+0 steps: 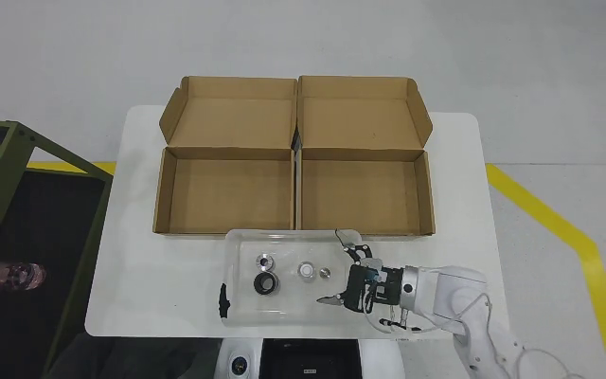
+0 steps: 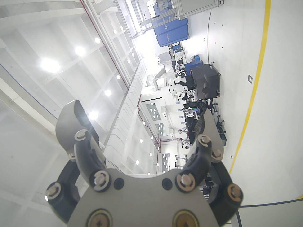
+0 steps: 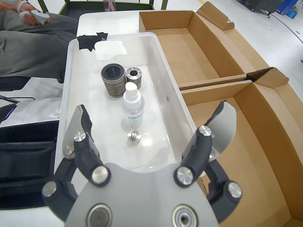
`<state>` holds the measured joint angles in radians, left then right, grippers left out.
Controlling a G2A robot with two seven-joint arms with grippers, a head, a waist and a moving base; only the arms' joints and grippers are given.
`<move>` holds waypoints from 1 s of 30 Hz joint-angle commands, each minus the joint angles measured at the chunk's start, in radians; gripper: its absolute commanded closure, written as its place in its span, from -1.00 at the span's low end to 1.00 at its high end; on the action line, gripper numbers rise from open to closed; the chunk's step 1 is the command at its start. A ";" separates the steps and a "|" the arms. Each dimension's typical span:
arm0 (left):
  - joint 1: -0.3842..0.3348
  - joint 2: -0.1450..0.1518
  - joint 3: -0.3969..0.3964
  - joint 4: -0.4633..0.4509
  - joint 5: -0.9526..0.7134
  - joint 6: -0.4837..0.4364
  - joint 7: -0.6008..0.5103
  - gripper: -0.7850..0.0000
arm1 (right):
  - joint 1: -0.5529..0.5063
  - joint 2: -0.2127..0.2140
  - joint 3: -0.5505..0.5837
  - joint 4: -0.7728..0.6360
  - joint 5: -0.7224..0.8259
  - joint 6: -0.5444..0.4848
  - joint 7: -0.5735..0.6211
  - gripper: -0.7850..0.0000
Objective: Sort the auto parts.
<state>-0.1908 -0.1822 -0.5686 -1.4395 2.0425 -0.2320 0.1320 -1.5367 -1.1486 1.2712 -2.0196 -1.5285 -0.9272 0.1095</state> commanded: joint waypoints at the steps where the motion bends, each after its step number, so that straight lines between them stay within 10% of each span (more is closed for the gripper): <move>1: 0.000 0.000 0.000 0.000 0.000 0.000 0.000 -1.00 | 0.014 -0.001 -0.023 0.005 0.002 0.009 0.013 -1.00; 21: 0.000 0.000 0.000 0.000 0.000 0.000 0.000 -1.00 | 0.099 -0.005 -0.173 0.087 -0.022 0.065 0.091 -1.00; 30: 0.000 0.000 0.000 0.000 0.000 0.000 0.000 -1.00 | 0.130 -0.006 -0.214 0.127 -0.030 0.086 0.104 -0.29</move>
<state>-0.1908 -0.1823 -0.5686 -1.4395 2.0425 -0.2320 0.1320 -1.4114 -1.1547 1.0608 -1.8974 -1.5582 -0.8437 0.2115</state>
